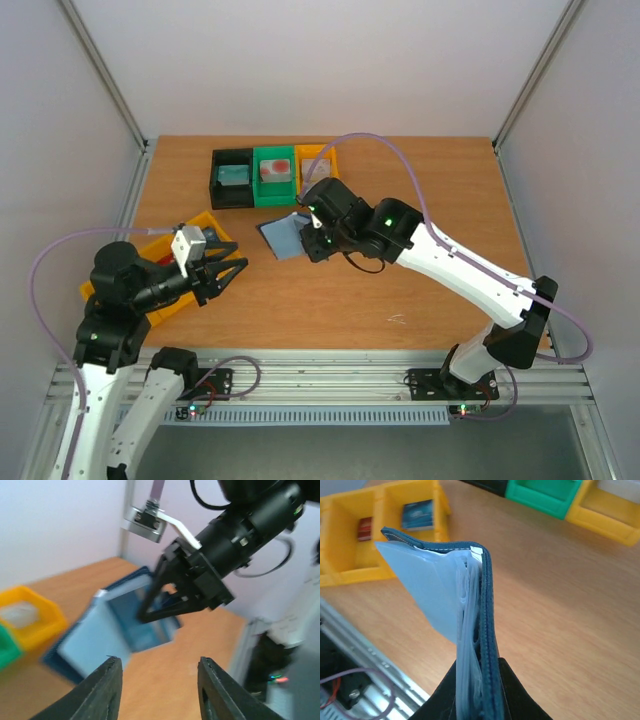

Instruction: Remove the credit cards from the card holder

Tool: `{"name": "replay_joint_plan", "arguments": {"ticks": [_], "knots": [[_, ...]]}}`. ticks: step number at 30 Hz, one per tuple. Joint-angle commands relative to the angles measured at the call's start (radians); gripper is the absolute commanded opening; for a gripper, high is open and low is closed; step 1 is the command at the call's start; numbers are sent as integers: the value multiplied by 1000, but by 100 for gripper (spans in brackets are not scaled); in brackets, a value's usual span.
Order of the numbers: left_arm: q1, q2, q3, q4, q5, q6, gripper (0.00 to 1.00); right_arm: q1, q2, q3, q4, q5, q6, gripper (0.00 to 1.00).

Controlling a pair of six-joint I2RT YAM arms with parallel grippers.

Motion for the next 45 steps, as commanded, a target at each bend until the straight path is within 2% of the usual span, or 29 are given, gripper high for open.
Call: {"name": "replay_joint_plan", "arguments": {"ticks": [1,5,12,21,28,31,36,40,45], "knots": [[-4,30,-86,247,330,-322,39,34,-20,-3,124,-163,-72,1],[-17,76,-85,193,303,-327,36,35,-61,-75,279,-386,-117,1],[-21,104,-83,164,237,-344,35,35,-115,-138,426,-613,-167,1],[-22,102,-76,133,226,-311,38,34,-182,-210,594,-833,-185,1],[-23,94,-65,104,251,-274,43,35,-189,-226,710,-875,-164,1],[-21,90,5,2,195,-227,49,33,-215,-225,696,-810,-171,1],[-21,124,93,-66,197,-139,47,33,-206,-163,546,-588,-162,1],[-21,182,203,-137,154,-150,46,33,-202,-152,526,-473,-113,1],[-21,230,358,-117,288,-228,50,33,-203,-141,484,-295,-56,1]]}}
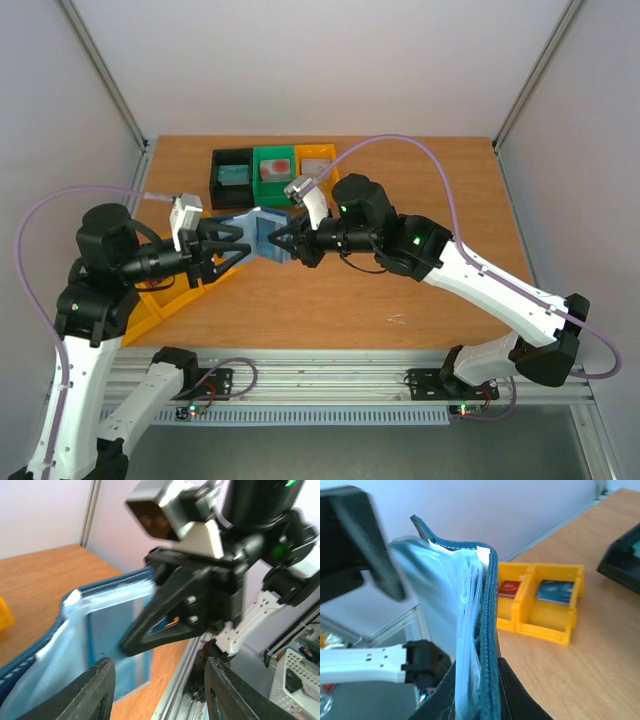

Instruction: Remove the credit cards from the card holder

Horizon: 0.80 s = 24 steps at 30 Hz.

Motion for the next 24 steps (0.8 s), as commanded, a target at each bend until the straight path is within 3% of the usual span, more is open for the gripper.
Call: {"name": "replay_joint_plan", "arguments": {"ticks": [1,9,16,24], "knots": [[1,24,109,25,97,-72,50,9,-29,41,-10,193,69,1],[-36,40,-27,246,11,-380,43,10,40,138,-93,235,101,1],[-116,111,-20,94,-174,-288,43,14,95,193,-109,192,90,1],[-116,119,1,63,-281,-199,47,14,66,213,-139,24,17,1]]}}
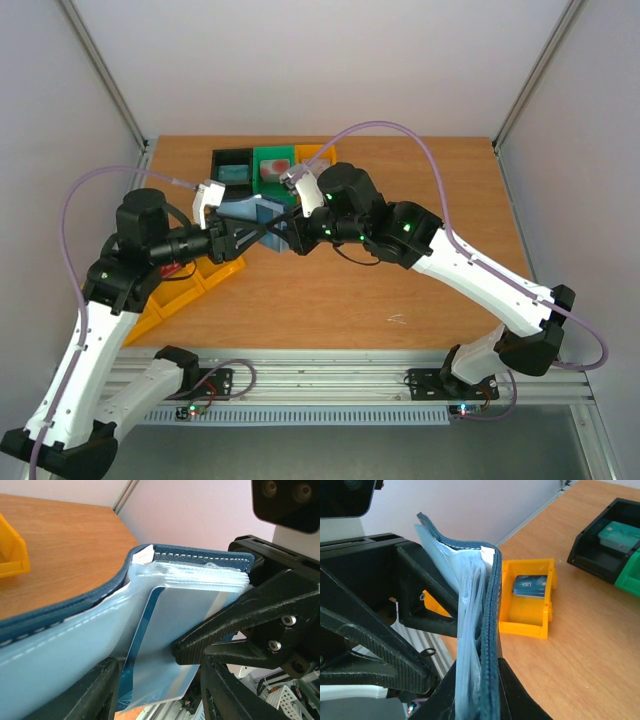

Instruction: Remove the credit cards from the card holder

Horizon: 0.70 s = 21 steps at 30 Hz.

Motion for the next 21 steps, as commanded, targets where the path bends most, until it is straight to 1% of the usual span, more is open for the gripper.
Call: {"name": "replay_joint_plan", "arguments": {"ticks": [1,3,6,9,11,15,18,21], "knots": [[-4,-9,30,-22,-65,75,47,11,-35,50,1,-164,-62,1],[1,-8,35,-32,-50,81,49,10,-42,51,1,-217,-81,1],[12,-11,40,-37,-16,87,51,9,-65,43,5,-257,-104,1],[22,-14,51,-36,12,91,52,9,-79,57,10,-342,-127,1],[28,-17,58,-19,56,90,53,9,-84,68,8,-409,-145,1],[33,-18,52,34,189,48,54,9,-105,52,43,-502,-166,1],[33,-23,37,85,234,11,53,9,-119,31,86,-523,-164,1],[46,-28,46,100,226,-16,53,9,-122,29,97,-542,-171,1]]}}
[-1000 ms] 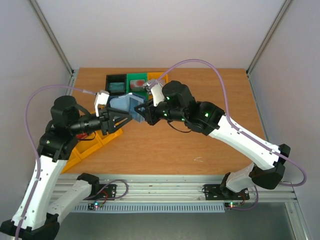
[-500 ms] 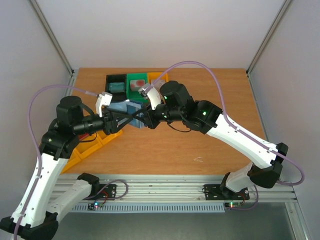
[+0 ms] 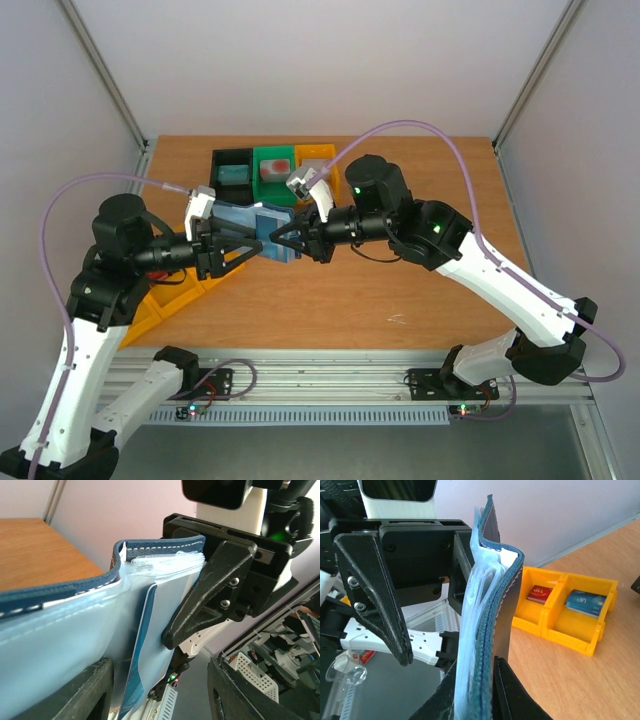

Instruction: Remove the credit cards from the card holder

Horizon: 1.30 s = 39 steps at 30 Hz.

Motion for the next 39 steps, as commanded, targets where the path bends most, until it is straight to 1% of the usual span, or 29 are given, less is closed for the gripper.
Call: {"name": "replay_joint_plan", "arguments": {"ticks": [1,3,6,8,10,13,15,18,19,21,24,27,29,32,37,39], "knots": [[31,16,6,95,-10,-56,53,37,-45,12,110,-245,-42,1],[38,15,20,98,-14,-53,53,37,-50,12,100,-240,-44,1],[39,17,23,100,-6,-31,49,37,-55,14,91,-231,-42,1],[39,21,16,98,-3,-25,49,36,-53,14,100,-244,-37,1],[34,20,-2,112,13,-30,45,37,-41,14,128,-265,-24,1],[9,13,-24,154,27,-32,35,37,-8,25,162,-257,5,1],[1,16,-26,169,29,-31,26,37,16,34,167,-225,16,1],[-3,13,-24,188,63,-35,5,37,36,35,184,-198,27,1],[-4,9,-26,199,79,-40,1,37,38,33,185,-197,27,1],[-3,-7,-30,220,97,-55,0,37,30,24,184,-196,19,2],[0,-52,-47,241,70,-82,0,32,-3,-11,182,-179,6,7],[12,-79,-56,241,52,-89,0,18,-40,-52,181,-193,2,15],[25,-82,-52,231,39,-104,0,11,-68,-81,186,-213,-1,22],[40,-88,-70,269,47,-137,0,1,-99,-112,183,-240,-10,31],[63,-102,-120,387,73,-228,0,-14,-126,-130,172,-258,-21,33],[71,-105,-127,398,85,-243,0,-24,-135,-136,172,-270,-20,33]]}}
